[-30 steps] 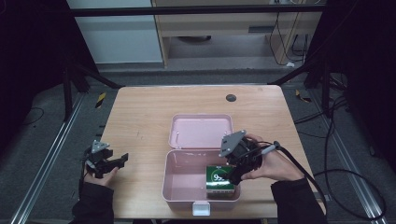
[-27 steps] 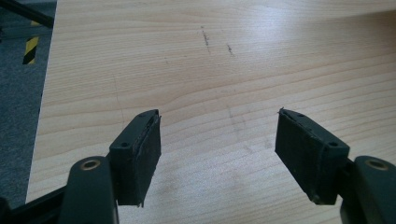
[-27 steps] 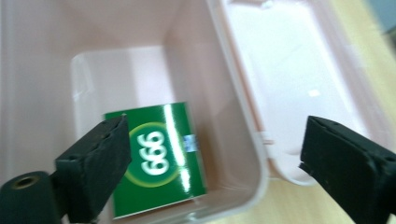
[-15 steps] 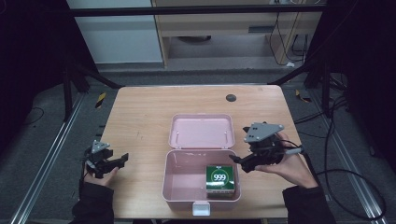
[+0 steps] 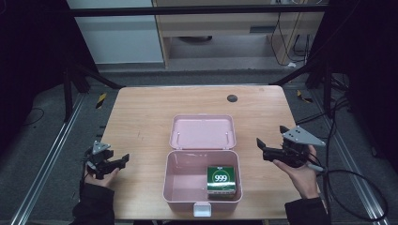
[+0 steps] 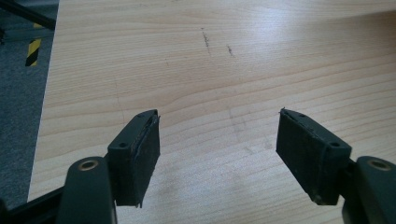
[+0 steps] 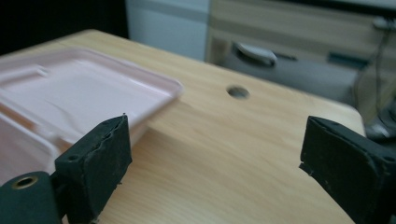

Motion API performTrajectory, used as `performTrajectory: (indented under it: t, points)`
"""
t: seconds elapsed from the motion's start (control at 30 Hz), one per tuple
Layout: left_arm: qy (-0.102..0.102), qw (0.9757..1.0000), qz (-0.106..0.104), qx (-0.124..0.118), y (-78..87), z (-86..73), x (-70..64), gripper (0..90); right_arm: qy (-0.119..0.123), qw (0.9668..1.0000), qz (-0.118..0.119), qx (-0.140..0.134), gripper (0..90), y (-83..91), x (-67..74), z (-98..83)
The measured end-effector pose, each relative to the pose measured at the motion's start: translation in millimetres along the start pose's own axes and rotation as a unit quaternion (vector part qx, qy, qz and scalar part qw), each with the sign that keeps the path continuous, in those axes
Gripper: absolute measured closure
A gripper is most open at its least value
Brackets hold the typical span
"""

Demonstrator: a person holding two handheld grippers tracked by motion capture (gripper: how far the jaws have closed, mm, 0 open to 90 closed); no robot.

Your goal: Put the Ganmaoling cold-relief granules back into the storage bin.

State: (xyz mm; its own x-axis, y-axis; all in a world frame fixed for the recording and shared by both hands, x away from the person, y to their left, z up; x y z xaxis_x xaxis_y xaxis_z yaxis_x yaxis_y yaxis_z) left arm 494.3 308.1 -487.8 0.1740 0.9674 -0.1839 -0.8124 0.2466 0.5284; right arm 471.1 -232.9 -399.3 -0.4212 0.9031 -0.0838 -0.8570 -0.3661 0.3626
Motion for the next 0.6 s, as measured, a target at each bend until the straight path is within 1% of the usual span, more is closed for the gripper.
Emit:
performTrajectory:
  t: [0.03, 0.07, 0.1, 0.2, 0.23, 0.33, 0.37, 0.4, 0.43, 0.47, 0.53, 0.57, 0.6]
  points:
    - [0.0, 1.0, 0.0, 0.0, 0.0, 0.0, 0.0, 29.3, -0.008, 0.9999, -0.01, 0.003, 8.3, -1.5, -3.9, -4.8]
    - [0.001, 1.0, 0.0, -0.001, 0.1, 0.0, -0.2, 29.3, -0.008, 0.9999, -0.01, 0.003, 8.3, -1.5, -3.9, -4.8]
    - [0.001, 1.0, 0.0, -0.002, 0.2, -0.1, -0.3, 29.2, -0.025, 0.9993, -0.025, 0.014, 8.0, -5.3, -11.1, -16.6]
    - [0.0, 1.0, 0.001, -0.001, -0.4, -1.0, 0.1, 28.9, -0.035, 0.9979, -0.043, 0.035, 7.4, -10.7, -19.1, -31.4]
    - [0.0, 1.0, 0.001, -0.001, -0.4, -1.0, 0.1, 28.8, -0.035, 0.9979, -0.043, 0.035, 7.4, -10.7, -19.1, -31.4]
    - [-0.001, 1.0, 0.002, -0.002, -0.8, -1.2, 1.0, 28.3, -0.059, 0.9956, -0.053, 0.05, 7.0, -15.4, -26.6, -45.8]
    - [-0.002, 1.0, 0.003, -0.002, -1.1, -1.4, 1.2, 28.1, -0.062, 0.9951, -0.055, 0.054, 6.7, -16.8, -28.3, -49.7]
    - [-0.001, 1.0, 0.004, -0.003, -1.5, -1.7, 1.5, 27.9, -0.063, 0.9941, -0.065, 0.06, 6.8, -18.7, -30.6, -55.5]
    - [-0.002, 1.0, 0.004, -0.002, -1.7, -2.0, 1.6, 27.8, -0.06, 0.9937, -0.069, 0.065, 6.6, -20.2, -32.0, -58.8]
    - [-0.002, 1.0, 0.004, -0.002, -1.7, -2.0, 1.6, 27.8, -0.06, 0.9937, -0.069, 0.065, 6.6, -20.2, -32.0, -58.8]
    - [-0.005, 1.0, 0.004, 0.001, -2.6, -2.7, 2.1, 27.7, -0.064, 0.9925, -0.073, 0.075, 6.3, -22.9, -35.2, -66.8]
    - [-0.004, 1.0, 0.004, 0.0, -3.1, -3.0, 2.0, 27.7, -0.065, 0.9919, -0.073, 0.081, 5.9, -23.9, -36.3, -69.2]
    - [-0.004, 1.0, 0.004, 0.0, -3.1, -3.0, 2.0, 27.7, -0.065, 0.9919, -0.073, 0.081, 5.9, -23.9, -36.3, -69.2]
Point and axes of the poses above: each handheld gripper's, and its own axes: y roughly backward along the jaws, z roughly out of its top, x roughly to its left, the point moved 3 cm from there along -y, roughly forward along the jaws, and after that the axes turned 1 degree about y, right-handed, at the moved point
